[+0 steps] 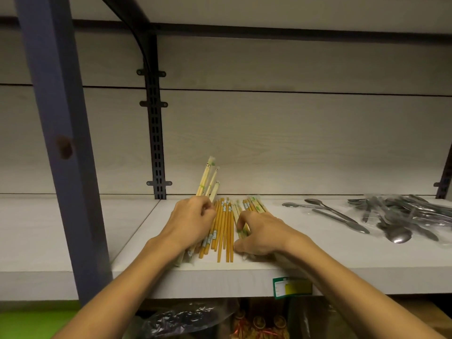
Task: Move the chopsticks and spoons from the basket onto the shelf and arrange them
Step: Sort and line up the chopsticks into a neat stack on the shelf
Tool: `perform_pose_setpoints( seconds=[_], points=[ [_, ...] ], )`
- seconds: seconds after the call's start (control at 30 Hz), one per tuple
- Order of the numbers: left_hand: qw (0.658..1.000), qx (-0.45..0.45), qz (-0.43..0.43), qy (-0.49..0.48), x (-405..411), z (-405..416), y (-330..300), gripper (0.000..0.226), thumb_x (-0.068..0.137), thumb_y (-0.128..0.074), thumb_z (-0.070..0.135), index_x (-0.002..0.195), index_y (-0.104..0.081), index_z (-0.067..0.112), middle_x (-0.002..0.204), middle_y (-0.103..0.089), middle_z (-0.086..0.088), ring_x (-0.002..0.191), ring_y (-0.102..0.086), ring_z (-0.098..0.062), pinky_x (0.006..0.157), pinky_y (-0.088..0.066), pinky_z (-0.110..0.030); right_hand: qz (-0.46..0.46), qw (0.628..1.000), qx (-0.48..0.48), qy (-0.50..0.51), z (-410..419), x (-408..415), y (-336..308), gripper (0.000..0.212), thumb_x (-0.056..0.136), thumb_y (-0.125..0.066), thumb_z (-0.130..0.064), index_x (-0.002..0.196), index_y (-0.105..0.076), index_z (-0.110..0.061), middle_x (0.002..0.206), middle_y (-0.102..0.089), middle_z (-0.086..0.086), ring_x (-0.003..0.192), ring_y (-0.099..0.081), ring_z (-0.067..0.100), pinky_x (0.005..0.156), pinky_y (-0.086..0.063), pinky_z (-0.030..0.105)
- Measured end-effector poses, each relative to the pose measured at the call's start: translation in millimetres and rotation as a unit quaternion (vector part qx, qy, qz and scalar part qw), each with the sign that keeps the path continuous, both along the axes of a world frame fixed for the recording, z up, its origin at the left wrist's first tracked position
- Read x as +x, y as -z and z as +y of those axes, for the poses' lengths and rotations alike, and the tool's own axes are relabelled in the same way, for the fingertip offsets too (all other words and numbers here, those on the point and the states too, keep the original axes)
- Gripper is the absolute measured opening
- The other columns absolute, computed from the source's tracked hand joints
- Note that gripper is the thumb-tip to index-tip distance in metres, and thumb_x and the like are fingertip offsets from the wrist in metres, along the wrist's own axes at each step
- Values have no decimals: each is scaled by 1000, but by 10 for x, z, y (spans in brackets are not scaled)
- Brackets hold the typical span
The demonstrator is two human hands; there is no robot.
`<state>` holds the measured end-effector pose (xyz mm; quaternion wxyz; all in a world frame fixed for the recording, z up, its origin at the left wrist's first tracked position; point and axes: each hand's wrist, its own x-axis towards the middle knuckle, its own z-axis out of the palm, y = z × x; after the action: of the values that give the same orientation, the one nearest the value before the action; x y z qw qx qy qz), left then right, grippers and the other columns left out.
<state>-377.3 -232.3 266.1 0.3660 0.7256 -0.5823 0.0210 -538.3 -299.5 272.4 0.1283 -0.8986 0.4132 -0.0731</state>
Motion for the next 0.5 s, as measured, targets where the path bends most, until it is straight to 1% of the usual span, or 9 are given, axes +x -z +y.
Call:
perform_pose_setpoints(
  seconds=[0.07, 0.17, 0.23, 0.33, 0.37, 0.4, 0.43, 0.47, 0.5],
  points=[
    [1000, 7, 16, -1, 15, -16, 9, 17, 95, -49, 22, 92, -65, 21, 100, -64, 1, 54, -58, -5, 37, -35, -7, 20, 999, -24, 5, 10, 27, 22, 39, 80, -64, -47, 111, -47, -30, 101, -54, -5, 98, -53, 18, 84, -46, 34],
    [999, 19, 27, -6, 28, -24, 18, 15, 94, -50, 26, 89, -65, 27, 111, -65, -1, 61, -59, -3, 38, -34, -6, 19, 996, -92, 4, 28, 77, 100, 34, 86, -56, -44, 113, -46, -27, 111, -59, 1, 101, -56, 23, 88, -49, 40],
    [999, 19, 32, -13, 27, -17, 22, 13, 92, -52, 29, 89, -65, 30, 117, -65, 0, 63, -59, -2, 41, -34, -6, -21, 994, -109, -12, 48, 74, 142, 28, 88, -53, -41, 112, -48, -26, 108, -61, 3, 97, -57, 24, 87, -49, 41],
    [999, 3, 41, -21, 9, -12, 22, 8, 90, -56, 29, 88, -64, 28, 119, -65, -1, 48, -56, 1, 37, -33, -6, -106, 987, -122, -26, 75, -9, 155, 26, 89, -51, -36, 113, -50, -25, 98, -60, 0, 88, -56, 22, 76, -47, 36],
    [999, -2, 46, -24, -5, -17, 14, 7, 90, -57, 28, 88, -63, 28, 120, -64, -1, 48, -55, 1, 38, -33, -6, -131, 983, -128, -29, 68, -61, 143, 24, 89, -51, -35, 111, -50, -26, 93, -59, -1, 84, -56, 22, 72, -44, 34],
    [998, -4, 50, -25, -22, -28, 4, 6, 90, -57, 27, 89, -63, 28, 122, -63, 0, 52, -55, 0, 40, -34, -6, -149, 980, -130, -28, 48, -123, 124, 21, 88, -51, -33, 108, -50, -27, 88, -59, -2, 80, -56, 24, 68, -41, 33],
    [998, -3, 55, -23, -45, -45, -11, 7, 90, -57, 27, 91, -64, 28, 123, -62, 1, 60, -56, 0, 45, -35, -6, -163, 978, -127, -22, 18, -193, 98, 19, 87, -52, -33, 105, -51, -28, 84, -60, -1, 78, -57, 26, 65, -41, 33],
    [998, 0, 62, -20, -73, -71, -24, 8, 90, -57, 27, 94, -65, 28, 124, -61, 1, 69, -58, -2, 53, -38, -7, -174, 977, -124, -11, -23, -277, 71, 19, 85, -53, -33, 104, -51, -29, 83, -61, 0, 76, -58, 28, 64, -43, 34],
    [997, 4, 71, -17, -112, -103, -39, 10, 90, -58, 26, 96, -66, 27, 122, -61, 2, 77, -59, -7, 62, -41, -12, -180, 976, -123, 3, -73, -367, 46, 19, 83, -54, -34, 102, -52, -30, 81, -62, 1, 76, -58, 28, 64, -44, 34]
  ],
)
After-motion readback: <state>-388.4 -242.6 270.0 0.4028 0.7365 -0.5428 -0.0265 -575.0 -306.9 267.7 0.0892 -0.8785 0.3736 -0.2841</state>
